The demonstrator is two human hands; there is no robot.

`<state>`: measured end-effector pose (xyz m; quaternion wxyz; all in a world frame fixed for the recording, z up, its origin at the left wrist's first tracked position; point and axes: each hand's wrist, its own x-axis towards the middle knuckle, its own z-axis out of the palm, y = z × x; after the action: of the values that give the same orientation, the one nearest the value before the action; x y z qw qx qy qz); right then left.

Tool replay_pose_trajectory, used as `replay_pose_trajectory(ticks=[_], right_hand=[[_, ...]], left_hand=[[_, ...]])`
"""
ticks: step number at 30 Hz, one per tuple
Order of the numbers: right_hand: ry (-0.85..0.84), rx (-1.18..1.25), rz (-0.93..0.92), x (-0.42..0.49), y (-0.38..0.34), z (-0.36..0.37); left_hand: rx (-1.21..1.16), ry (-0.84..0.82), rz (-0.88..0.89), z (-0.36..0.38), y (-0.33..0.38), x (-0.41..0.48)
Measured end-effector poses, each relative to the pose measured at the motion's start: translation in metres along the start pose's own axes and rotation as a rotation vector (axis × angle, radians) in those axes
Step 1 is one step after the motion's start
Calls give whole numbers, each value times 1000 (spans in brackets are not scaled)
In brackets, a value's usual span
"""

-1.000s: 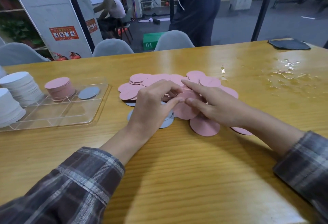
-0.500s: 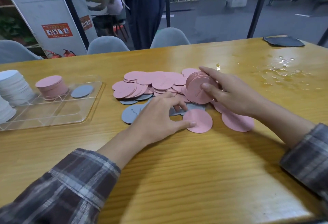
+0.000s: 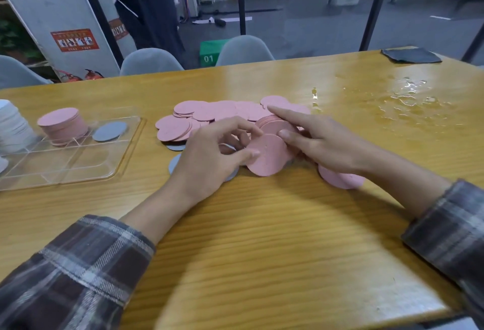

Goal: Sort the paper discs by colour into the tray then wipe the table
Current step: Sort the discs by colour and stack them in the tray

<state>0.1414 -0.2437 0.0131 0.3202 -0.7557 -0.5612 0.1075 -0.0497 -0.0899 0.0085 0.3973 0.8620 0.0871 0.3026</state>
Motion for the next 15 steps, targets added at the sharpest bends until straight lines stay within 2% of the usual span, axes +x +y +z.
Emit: replay_pose_trajectory(ticks=[3,9,15], right_hand=[[-12,89,-30,0,-2,5],[-17,142,-40,0,0,8],[-29,-45,-74,0,-6,8]], left_hand=[[92,113,107,3,-3,3],[141,230,168,9,-4,7],[124,261,199,17,-3,13]])
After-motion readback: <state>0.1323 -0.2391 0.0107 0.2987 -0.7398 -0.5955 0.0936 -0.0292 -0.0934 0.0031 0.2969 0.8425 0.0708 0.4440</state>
